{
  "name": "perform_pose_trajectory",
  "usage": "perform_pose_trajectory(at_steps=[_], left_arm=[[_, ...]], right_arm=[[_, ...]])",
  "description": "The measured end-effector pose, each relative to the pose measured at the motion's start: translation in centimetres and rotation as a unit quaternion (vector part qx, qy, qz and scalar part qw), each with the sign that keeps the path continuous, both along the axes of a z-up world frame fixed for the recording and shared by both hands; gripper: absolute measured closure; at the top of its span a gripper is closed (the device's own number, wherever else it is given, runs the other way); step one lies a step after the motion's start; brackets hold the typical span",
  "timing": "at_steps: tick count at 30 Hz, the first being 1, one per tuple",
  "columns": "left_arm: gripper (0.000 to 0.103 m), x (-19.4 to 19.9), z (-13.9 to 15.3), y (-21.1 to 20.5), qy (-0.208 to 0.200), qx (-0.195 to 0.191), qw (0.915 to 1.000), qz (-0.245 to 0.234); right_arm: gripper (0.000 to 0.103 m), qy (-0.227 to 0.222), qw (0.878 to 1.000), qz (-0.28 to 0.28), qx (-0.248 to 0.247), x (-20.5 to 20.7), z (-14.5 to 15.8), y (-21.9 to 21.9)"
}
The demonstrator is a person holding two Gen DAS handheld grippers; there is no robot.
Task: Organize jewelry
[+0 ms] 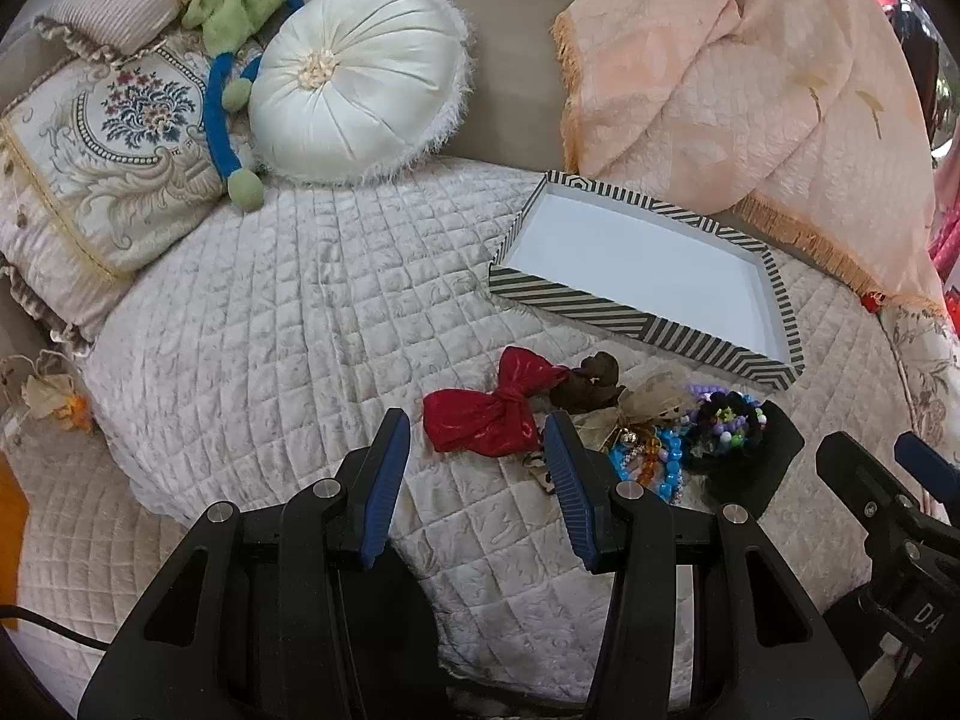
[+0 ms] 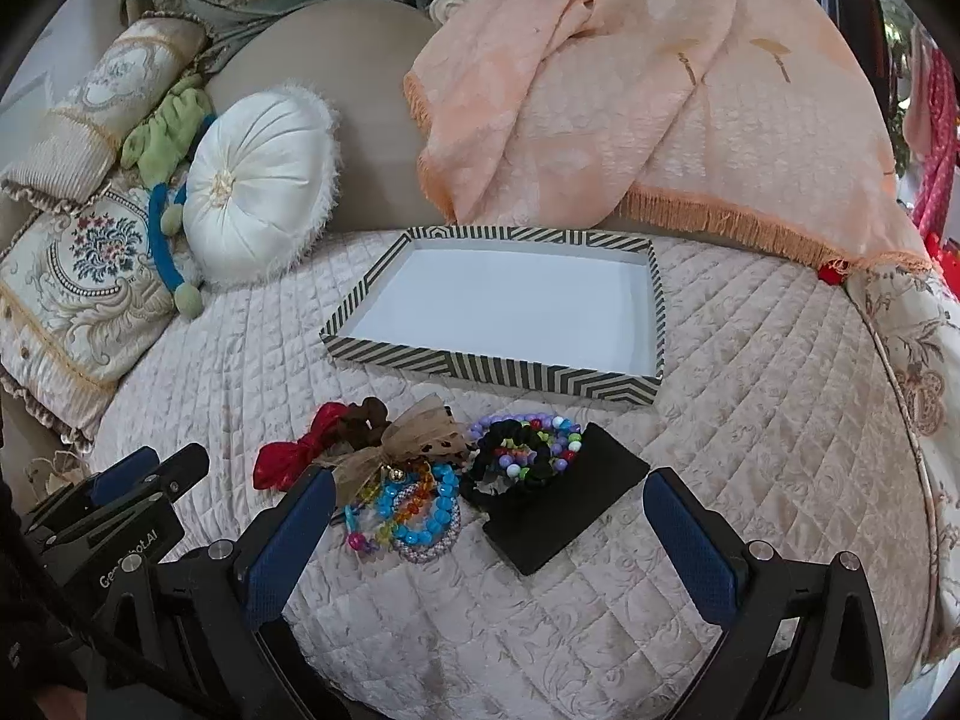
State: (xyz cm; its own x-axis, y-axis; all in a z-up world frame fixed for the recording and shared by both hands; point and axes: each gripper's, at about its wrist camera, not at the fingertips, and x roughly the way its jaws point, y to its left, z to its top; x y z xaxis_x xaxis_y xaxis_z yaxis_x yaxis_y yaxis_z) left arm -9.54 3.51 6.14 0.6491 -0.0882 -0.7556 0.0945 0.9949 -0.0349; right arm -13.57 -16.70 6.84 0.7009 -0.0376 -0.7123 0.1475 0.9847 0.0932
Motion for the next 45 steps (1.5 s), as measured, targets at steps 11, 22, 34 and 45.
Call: perform_pose_trajectory(at_steps=[11,22,34,45], left_arm=[[0.057,0.0,-0.5,0.3,0.006,0.007,1.0000,0.003],[0.057,0.4,-1.2,-0.5,0.014,0.018,0.9997,0.000],[0.057,0.6,-1.6,-0.7,0.019,0.017,0.9997,-0.001],[0.057,1.3,-2.0,-0.8,0.025,0.017,0.9996,-0.001]], right_arm=[[0.001,0.002,1.000,0.011,0.004,0.1,-0.7,0.2],[0.001,0.005,1.000,0.009,0.011,0.3,-0.9,-0.5],[0.001,0.008,1.000,0.011,0.010,0.6,-1.1,-0.5],[0.001,0.018,1.000,0.013,0.015,1.0,-1.8,-0.9]])
